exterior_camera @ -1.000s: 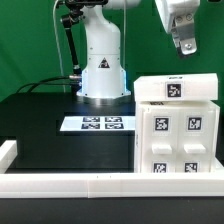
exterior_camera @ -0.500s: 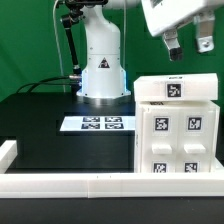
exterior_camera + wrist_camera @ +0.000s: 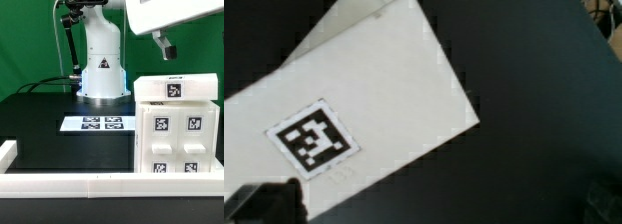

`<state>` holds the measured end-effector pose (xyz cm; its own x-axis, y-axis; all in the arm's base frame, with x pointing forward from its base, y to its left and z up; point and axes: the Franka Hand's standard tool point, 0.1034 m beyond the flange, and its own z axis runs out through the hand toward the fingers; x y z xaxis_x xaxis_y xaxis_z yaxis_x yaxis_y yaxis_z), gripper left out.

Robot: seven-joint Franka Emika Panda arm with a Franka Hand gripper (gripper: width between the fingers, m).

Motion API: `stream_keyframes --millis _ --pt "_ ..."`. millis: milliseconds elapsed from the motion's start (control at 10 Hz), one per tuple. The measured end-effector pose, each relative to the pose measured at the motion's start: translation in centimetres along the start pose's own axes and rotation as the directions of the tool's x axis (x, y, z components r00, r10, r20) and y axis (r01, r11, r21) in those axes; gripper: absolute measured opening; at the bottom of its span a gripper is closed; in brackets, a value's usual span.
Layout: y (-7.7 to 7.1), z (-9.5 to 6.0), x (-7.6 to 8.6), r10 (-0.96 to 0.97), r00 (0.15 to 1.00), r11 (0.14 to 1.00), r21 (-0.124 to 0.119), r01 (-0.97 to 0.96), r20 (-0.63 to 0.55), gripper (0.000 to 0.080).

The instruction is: Assemble cabinet

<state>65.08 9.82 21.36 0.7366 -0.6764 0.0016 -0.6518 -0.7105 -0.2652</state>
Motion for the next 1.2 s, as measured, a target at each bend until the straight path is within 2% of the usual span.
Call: stream_keyframes --millis 300,500,600,800,1000,1200 --pt "0.0 0.0 0.1 -0.229 0.973 0.973 -0.001 0.229 -0.002 0.0797" --pt "0.0 0.1 0.2 -0.492 0.870 0.871 -0.027 0.491 -0.030 0.0797" --pt "0.1 0.2 0.3 -0.632 0.774 0.775 -0.045 0.631 -0.041 0.0797" --pt "0.8 0.7 0.1 -0.813 0.582 0.582 -0.056 0.811 -0.015 0.0797" --pt "1.6 1.2 -0.5 -0.890 0.456 0.454 -0.047 0.890 0.030 0.0797" --pt "2.2 1.6 -1.1 -0.958 0.270 0.265 -0.054 0.963 0.100 0.0797"
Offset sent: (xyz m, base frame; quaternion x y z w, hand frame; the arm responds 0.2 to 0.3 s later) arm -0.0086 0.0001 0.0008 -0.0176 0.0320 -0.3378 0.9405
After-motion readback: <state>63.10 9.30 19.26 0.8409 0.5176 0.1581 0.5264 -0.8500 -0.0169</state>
